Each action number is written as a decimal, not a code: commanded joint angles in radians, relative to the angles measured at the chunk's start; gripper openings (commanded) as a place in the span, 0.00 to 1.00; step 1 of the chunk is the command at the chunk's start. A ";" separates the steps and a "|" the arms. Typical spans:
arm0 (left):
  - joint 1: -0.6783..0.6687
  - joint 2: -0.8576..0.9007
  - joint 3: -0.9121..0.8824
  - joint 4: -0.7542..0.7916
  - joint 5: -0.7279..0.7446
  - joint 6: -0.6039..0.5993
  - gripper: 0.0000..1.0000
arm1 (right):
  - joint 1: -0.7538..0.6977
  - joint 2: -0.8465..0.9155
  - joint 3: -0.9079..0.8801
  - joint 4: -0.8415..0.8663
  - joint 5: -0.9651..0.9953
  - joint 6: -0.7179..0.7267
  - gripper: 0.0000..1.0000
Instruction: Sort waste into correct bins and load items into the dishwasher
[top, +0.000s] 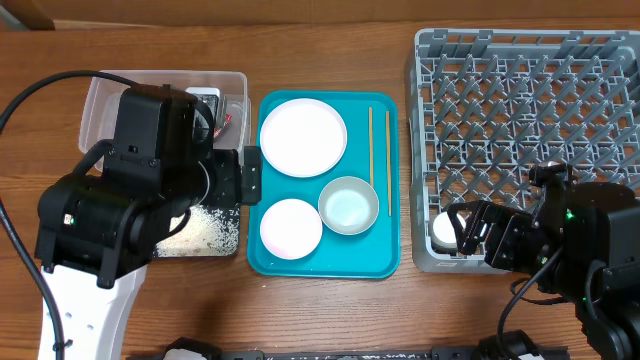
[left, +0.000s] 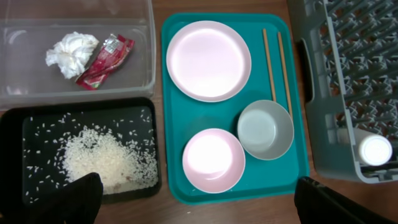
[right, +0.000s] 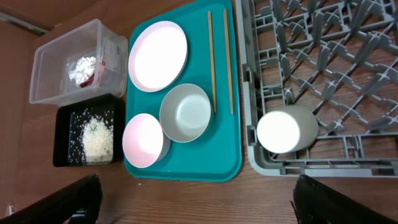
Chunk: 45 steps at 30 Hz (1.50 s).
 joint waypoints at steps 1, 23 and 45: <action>-0.007 0.006 -0.014 0.042 -0.053 0.005 1.00 | 0.006 -0.003 0.005 0.005 0.005 -0.006 1.00; 0.150 -0.789 -0.964 0.875 -0.160 0.127 1.00 | 0.006 -0.003 0.005 0.005 0.005 -0.006 1.00; 0.200 -1.271 -1.629 1.245 -0.155 0.084 1.00 | 0.006 -0.003 0.005 0.005 0.005 -0.006 1.00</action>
